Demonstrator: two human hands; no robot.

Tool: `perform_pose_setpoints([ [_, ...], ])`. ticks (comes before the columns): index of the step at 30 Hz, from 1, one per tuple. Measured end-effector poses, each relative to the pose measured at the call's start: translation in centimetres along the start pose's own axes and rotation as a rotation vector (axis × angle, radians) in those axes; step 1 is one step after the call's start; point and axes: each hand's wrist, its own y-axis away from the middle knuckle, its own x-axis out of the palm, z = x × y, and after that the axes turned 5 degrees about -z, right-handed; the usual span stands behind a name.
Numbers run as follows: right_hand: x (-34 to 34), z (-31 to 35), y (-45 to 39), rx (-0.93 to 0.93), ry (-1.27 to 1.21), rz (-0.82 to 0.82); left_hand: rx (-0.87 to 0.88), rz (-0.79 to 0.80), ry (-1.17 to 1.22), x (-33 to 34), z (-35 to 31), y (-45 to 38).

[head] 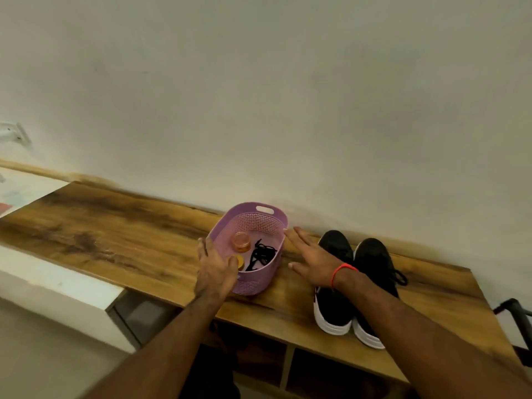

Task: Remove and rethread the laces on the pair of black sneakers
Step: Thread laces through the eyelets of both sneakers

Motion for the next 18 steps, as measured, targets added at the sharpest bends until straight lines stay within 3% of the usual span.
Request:
perform_pose_setpoints([
  [2, -1.1, -1.6, 2.9, 0.003, -0.032, -0.111, 0.033, -0.007, 0.055, 0.5, -0.3, 0.9],
  [5, -2.0, -4.7, 7.9, 0.095, 0.021, -0.21, 0.113, 0.128, 0.037, 0.9, -0.1, 1.1],
  [7, -1.8, -6.4, 10.4, 0.218, 0.069, -0.215, 0.192, 0.179, -0.028, 0.7, 0.1, 1.2],
  [11, -1.4, -8.6, 11.7, 0.45, -0.023, -0.16, 0.178, 0.103, -0.072, 1.6, -0.1, 1.3],
  [18, -1.2, -9.7, 10.9, 0.515, -0.251, -0.16, 0.113, 0.071, -0.075, 2.9, -1.4, -0.7],
])
